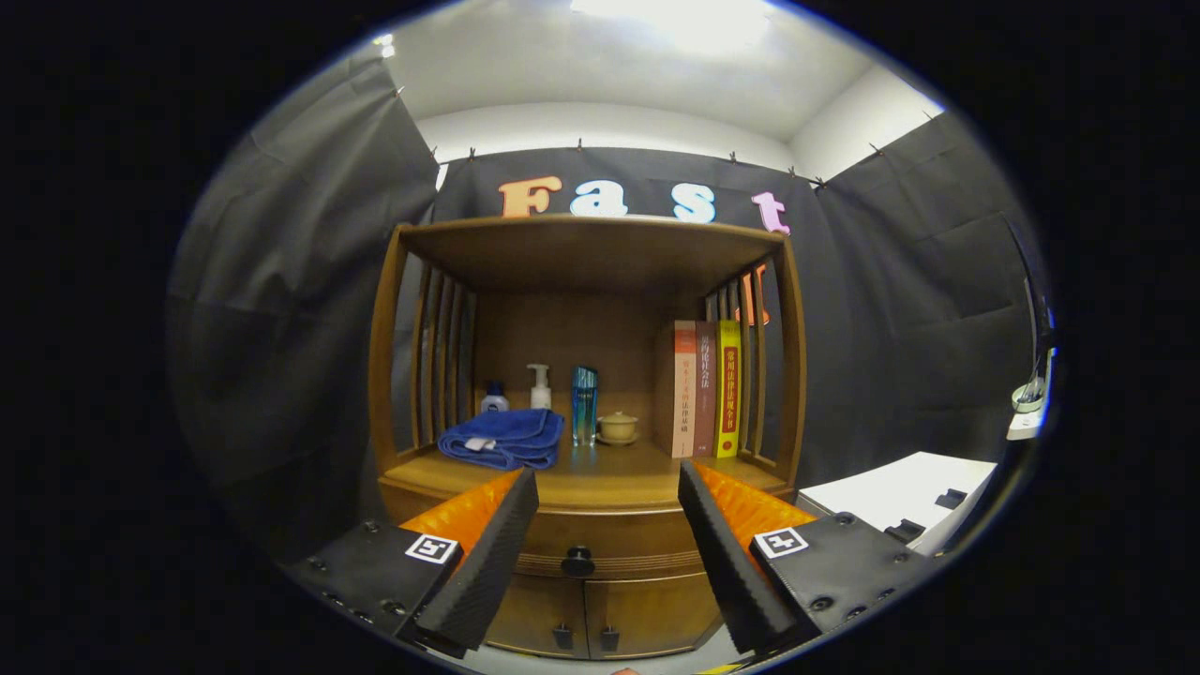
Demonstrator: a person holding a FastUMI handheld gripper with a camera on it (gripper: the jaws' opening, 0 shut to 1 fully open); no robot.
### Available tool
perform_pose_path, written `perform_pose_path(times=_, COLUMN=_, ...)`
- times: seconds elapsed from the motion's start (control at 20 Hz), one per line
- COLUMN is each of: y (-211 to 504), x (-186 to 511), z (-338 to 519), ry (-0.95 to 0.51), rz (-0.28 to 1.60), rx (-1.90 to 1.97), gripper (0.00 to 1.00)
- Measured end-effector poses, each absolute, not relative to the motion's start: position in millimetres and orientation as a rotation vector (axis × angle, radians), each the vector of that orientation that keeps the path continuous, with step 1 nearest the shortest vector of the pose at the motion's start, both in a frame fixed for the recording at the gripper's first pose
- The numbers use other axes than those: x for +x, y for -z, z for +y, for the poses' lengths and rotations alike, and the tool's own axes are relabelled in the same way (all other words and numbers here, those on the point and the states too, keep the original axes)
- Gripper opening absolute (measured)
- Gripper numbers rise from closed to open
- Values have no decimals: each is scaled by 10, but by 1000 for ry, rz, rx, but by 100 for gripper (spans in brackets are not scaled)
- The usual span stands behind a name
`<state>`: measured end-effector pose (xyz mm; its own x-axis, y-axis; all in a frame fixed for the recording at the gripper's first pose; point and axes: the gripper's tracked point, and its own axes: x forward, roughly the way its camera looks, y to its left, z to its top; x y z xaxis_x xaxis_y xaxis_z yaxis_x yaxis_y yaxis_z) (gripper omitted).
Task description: Pull open the drawer, take out the items inside it, and place them on the countertop above the cabinet.
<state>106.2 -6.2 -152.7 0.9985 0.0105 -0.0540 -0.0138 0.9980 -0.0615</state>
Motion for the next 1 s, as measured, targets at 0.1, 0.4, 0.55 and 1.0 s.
perform_pose_path(times=0.1, y=1893, x=1176, z=57, ry=-43, rz=85, rx=-60, gripper=99)
perform_pose_path(times=0.4, y=2904, x=1501, z=129, ry=-52, rz=208, rx=-11, gripper=98)
perform_pose_path(times=0.55, y=3196, x=1579, z=23, ry=-31, rz=249, rx=-24, gripper=98)
perform_pose_path(times=1.0, y=3777, x=1805, z=61, ry=-34, rz=349, rx=-57, gripper=80)
